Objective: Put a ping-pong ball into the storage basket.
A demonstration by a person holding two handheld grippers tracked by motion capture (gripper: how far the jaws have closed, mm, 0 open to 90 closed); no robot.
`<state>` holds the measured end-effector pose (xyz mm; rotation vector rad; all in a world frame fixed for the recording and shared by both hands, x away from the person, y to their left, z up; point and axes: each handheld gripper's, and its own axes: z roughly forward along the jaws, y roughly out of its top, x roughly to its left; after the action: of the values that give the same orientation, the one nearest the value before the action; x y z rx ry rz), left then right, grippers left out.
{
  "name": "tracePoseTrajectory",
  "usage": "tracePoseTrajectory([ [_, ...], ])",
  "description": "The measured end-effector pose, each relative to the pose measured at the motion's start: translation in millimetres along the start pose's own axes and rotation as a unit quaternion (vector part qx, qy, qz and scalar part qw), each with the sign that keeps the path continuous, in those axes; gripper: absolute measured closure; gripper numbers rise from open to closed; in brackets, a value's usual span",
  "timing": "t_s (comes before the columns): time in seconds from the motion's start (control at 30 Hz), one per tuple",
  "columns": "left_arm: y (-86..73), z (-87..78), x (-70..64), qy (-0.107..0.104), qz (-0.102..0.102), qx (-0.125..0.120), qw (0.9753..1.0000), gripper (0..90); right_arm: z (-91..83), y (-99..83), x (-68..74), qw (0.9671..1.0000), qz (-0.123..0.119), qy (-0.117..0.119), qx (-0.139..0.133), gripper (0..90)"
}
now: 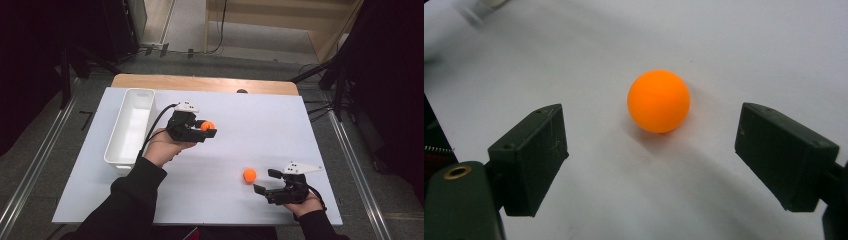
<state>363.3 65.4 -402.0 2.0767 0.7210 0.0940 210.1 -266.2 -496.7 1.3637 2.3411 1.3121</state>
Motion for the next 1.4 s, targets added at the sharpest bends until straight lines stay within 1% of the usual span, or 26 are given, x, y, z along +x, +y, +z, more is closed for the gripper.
tracePoseTrajectory([
  [0.07, 0.1, -3.8, 2.3, 0.006, -0.002, -0.003, 1.0, 50.5, -0.1, 0.0, -0.1, 1.0, 0.001, 0.0, 0.0, 12.0],
  [0.17, -0.1, -9.9, 6.5, 0.01, -0.005, -0.004, 0.9999, 50.5, -0.2, 0.0, -0.1, 1.0, 0.001, 0.0, 0.0, 12.0],
  [0.23, -0.3, -13.7, 9.0, 0.016, -0.006, -0.006, 0.9998, 50.4, -0.2, 0.0, -0.1, 1.0, 0.0, -0.001, 0.0, 12.0],
  [0.27, -0.3, -15.7, 9.8, 0.022, -0.005, -0.005, 0.9997, 50.4, -0.2, 0.1, -0.1, 1.0, -0.001, 0.0, -0.001, 12.0],
  [0.37, 0.0, -20.7, 12.4, 0.024, -0.008, -0.01, 0.9996, 50.5, -0.1, 0.2, 0.1, 1.0, -0.003, -0.002, -0.003, 12.0],
  [0.47, 0.1, -25.1, 15.8, 0.029, -0.009, -0.01, 0.9995, 50.4, 0.0, 0.2, 0.5, 1.0, -0.003, -0.002, -0.002, 12.0],
  [0.5, -0.2, -26.2, 16.1, 0.031, -0.012, -0.01, 0.9994, 50.5, 0.0, 0.2, 0.6, 1.0, -0.004, -0.002, -0.002, 12.0],
  [0.53, -0.4, -27.7, 17.2, 0.033, -0.009, -0.009, 0.9994, 50.4, 0.1, 0.2, 0.6, 1.0, -0.004, -0.002, -0.002, 12.0],
  [0.67, -1.7, -32.7, 20.5, 0.041, -0.012, -0.011, 0.999, 50.4, 0.1, 0.1, 0.4, 1.0, -0.004, -0.001, -0.002, 12.0],
  [0.77, -2.9, -35.3, 23.5, 0.05, -0.01, -0.006, 0.9987, 50.4, 0.1, 0.1, 0.4, 1.0, -0.005, -0.002, -0.002, 12.0],
  [0.8, -3.3, -36.0, 24.6, 0.051, -0.013, -0.007, 0.9986, 50.4, 0.0, 0.2, 0.5, 1.0, -0.005, -0.002, -0.001, 12.0],
  [1.0, -4.9, -43.8, 31.2, 0.053, -0.021, -0.01, 0.9983, 50.5, 0.1, 0.1, 0.2, 1.0, -0.005, -0.002, -0.001, 12.0],
  [1.1, -6.1, -46.4, 32.9, 0.056, -0.021, -0.008, 0.9982, 50.4, -0.1, 0.2, 0.4, 1.0, -0.005, -0.002, -0.001, 12.0],
  [1.23, -7.2, -51.3, 35.8, 0.059, -0.024, -0.012, 0.9979, 50.5, -0.1, 0.1, 0.7, 1.0, -0.005, -0.002, -0.001, 12.0],
  [1.4, -8.6, -59.4, 42.9, 0.056, -0.04, -0.018, 0.9975, 50.5, -0.1, 0.1, 0.7, 1.0, -0.005, -0.002, -0.001, 12.0],
])
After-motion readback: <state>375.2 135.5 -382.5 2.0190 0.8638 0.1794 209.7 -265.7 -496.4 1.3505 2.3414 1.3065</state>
